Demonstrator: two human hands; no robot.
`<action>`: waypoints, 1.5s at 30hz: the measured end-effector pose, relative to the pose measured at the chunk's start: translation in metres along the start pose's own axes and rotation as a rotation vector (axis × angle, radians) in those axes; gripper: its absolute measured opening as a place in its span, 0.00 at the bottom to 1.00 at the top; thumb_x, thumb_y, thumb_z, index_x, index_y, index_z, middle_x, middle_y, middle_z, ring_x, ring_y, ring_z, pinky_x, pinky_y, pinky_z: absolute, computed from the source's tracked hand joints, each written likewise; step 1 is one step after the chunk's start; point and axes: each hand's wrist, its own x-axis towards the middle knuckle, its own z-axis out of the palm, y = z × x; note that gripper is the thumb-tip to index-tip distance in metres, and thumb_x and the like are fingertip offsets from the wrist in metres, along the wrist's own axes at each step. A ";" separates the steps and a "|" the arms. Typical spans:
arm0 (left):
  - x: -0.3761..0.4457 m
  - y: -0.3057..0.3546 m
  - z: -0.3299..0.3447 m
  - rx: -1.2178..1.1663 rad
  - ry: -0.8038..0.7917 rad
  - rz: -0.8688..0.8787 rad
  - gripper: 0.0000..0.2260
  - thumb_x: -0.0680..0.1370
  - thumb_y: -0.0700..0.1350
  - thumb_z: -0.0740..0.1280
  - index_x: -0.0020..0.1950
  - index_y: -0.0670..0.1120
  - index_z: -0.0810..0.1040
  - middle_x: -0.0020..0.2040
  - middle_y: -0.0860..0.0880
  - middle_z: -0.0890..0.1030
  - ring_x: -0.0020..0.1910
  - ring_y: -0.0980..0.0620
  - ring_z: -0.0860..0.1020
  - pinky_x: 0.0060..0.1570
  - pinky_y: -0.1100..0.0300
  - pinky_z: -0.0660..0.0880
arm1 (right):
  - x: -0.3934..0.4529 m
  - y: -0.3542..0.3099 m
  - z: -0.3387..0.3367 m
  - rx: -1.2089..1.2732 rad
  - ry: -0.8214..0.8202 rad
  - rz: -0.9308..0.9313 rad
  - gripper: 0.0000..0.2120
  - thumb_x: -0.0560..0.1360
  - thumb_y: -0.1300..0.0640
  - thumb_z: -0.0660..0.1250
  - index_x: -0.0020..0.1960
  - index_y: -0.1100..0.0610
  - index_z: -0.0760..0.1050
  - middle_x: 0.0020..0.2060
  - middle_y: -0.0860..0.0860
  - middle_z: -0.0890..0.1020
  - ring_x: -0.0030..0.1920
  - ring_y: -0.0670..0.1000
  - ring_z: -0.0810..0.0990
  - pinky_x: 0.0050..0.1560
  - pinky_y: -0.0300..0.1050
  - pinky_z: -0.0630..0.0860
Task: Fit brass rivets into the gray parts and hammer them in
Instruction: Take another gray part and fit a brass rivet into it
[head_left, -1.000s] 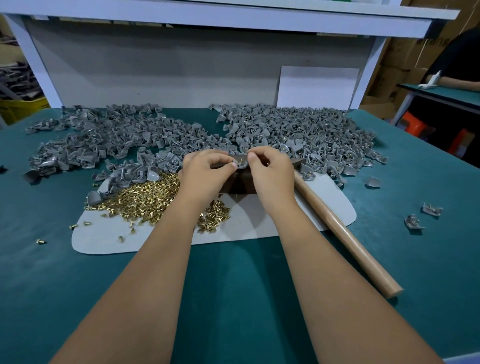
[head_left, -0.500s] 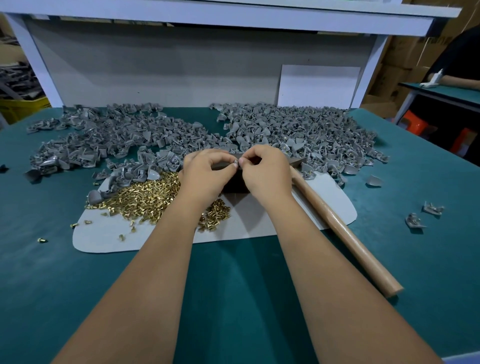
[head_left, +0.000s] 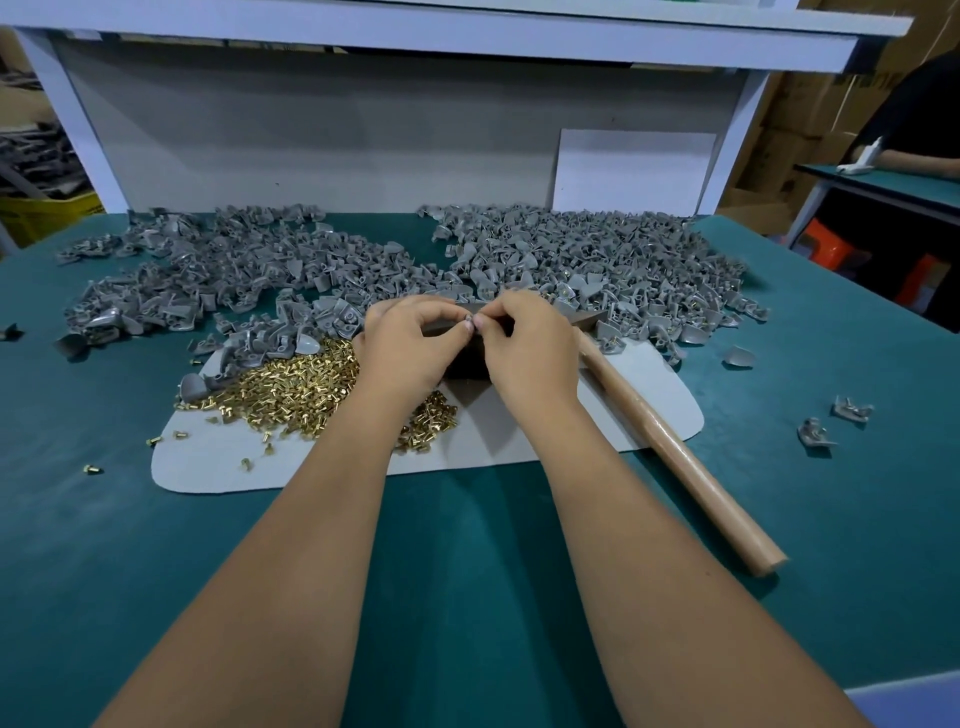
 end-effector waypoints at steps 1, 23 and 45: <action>-0.001 0.001 0.000 0.015 0.004 -0.003 0.10 0.76 0.51 0.72 0.41 0.66 0.77 0.57 0.55 0.82 0.67 0.47 0.72 0.68 0.42 0.66 | -0.001 0.002 -0.002 0.068 -0.018 0.007 0.04 0.76 0.55 0.67 0.44 0.51 0.80 0.45 0.45 0.81 0.49 0.49 0.77 0.53 0.52 0.73; -0.006 0.010 -0.002 0.038 0.021 -0.085 0.10 0.76 0.52 0.71 0.39 0.66 0.76 0.59 0.59 0.80 0.70 0.50 0.65 0.70 0.43 0.61 | 0.001 0.011 -0.037 -0.028 -0.029 0.026 0.10 0.77 0.55 0.66 0.56 0.56 0.80 0.52 0.52 0.78 0.53 0.52 0.76 0.57 0.46 0.71; -0.004 0.009 0.000 0.071 0.017 -0.110 0.10 0.76 0.55 0.71 0.38 0.69 0.75 0.59 0.63 0.79 0.70 0.51 0.64 0.68 0.44 0.63 | 0.024 -0.007 -0.013 -0.057 -0.164 0.129 0.08 0.74 0.54 0.69 0.36 0.47 0.76 0.40 0.50 0.81 0.43 0.52 0.79 0.45 0.46 0.78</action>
